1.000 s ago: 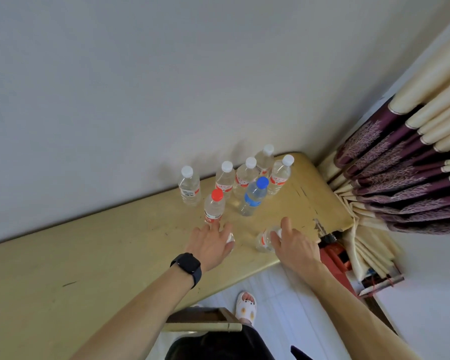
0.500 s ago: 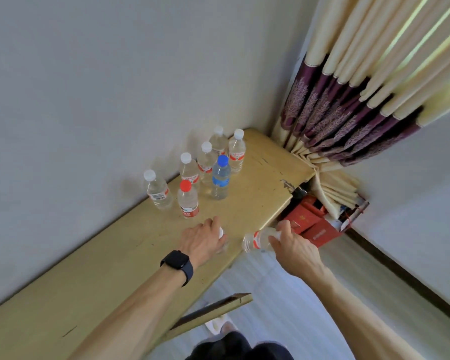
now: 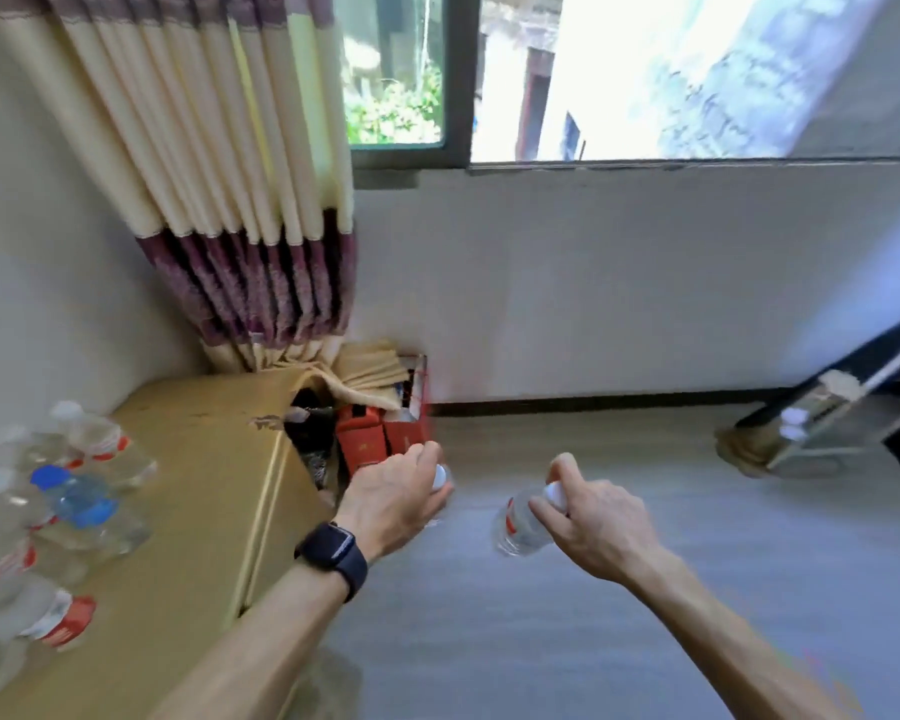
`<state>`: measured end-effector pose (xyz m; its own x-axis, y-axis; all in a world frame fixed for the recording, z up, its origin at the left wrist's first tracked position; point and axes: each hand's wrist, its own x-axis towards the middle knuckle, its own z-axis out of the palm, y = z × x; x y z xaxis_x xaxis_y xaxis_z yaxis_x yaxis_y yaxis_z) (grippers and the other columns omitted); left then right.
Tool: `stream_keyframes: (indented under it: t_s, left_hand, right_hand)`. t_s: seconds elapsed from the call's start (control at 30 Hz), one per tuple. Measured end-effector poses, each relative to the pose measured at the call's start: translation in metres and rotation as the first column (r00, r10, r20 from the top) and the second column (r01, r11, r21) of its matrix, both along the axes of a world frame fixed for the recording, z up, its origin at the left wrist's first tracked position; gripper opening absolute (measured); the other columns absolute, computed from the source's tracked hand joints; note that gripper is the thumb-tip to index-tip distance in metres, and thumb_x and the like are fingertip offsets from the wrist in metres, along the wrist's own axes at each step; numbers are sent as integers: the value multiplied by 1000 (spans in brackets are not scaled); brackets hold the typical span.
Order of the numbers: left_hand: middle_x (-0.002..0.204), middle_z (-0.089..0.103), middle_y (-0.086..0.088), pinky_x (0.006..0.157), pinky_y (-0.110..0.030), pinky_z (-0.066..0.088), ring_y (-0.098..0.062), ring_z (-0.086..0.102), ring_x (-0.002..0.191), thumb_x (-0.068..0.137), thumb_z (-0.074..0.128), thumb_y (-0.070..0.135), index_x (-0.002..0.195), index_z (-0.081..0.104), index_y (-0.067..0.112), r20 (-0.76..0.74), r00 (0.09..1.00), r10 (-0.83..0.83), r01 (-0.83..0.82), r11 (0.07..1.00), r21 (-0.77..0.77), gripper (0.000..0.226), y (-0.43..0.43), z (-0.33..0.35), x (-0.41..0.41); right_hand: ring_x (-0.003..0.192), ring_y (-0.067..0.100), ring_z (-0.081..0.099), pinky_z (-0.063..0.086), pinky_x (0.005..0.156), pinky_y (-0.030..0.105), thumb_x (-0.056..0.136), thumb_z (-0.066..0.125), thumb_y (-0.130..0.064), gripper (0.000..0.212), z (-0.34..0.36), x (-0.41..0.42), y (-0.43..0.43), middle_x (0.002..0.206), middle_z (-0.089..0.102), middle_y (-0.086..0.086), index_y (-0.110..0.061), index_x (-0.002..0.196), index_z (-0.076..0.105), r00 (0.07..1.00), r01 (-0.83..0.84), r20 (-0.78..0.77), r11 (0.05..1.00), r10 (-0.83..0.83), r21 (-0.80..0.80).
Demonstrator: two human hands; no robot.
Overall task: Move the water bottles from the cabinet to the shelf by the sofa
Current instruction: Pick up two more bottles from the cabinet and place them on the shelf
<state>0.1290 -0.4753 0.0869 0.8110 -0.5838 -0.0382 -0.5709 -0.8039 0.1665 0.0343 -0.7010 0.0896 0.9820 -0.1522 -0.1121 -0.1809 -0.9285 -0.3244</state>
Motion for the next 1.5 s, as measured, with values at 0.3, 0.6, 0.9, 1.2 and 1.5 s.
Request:
stream_keyframes:
  t_s: [0.3,0.6,0.9,1.2,1.5]
  left_hand:
    - [117,63,9,78,-35,46,-20,61,103,97,35,58,114,43,28,48,918,-394,397,916,-63,35,-293,104,-75]
    - [116,63,2,71,-37,51,-27,63,91,98,28,48,119,41,23,274,569,-775,808,589,-9,35,-529,203,-171]
    - [81,58,4,57,-35,46,-20,57,68,98,34,42,95,45,19,329,328,-885,944,315,-93,26,-697,248,-229]
    - [86,54,7,52,-30,29,-17,49,69,99,34,44,92,35,25,424,93,-901,996,82,-44,20,-844,268,-286]
    - [93,60,7,59,-33,42,-17,56,75,99,32,49,101,44,24,413,30,-910,999,35,5,28,-1010,250,-366]
  right_hand:
    - [86,35,64,43,70,38,93,40,-58,30,126,-190,-210,84,70,4,-29,102,39,808,495,376,869,-454,-15]
    - [74,31,60,42,64,34,87,55,-55,26,203,-326,-354,74,66,-1,-31,92,46,419,840,584,542,-695,42]
    - [89,32,65,38,65,33,94,46,-53,29,232,-398,-458,95,72,4,-24,102,46,245,967,548,239,-800,-83]
    - [95,32,64,39,67,36,99,34,-54,30,240,-455,-565,102,71,5,-27,110,39,106,986,501,27,-859,-161]
    - [86,28,64,39,62,34,99,35,-55,33,226,-529,-705,94,70,2,-25,112,40,88,984,518,-7,-851,-178]
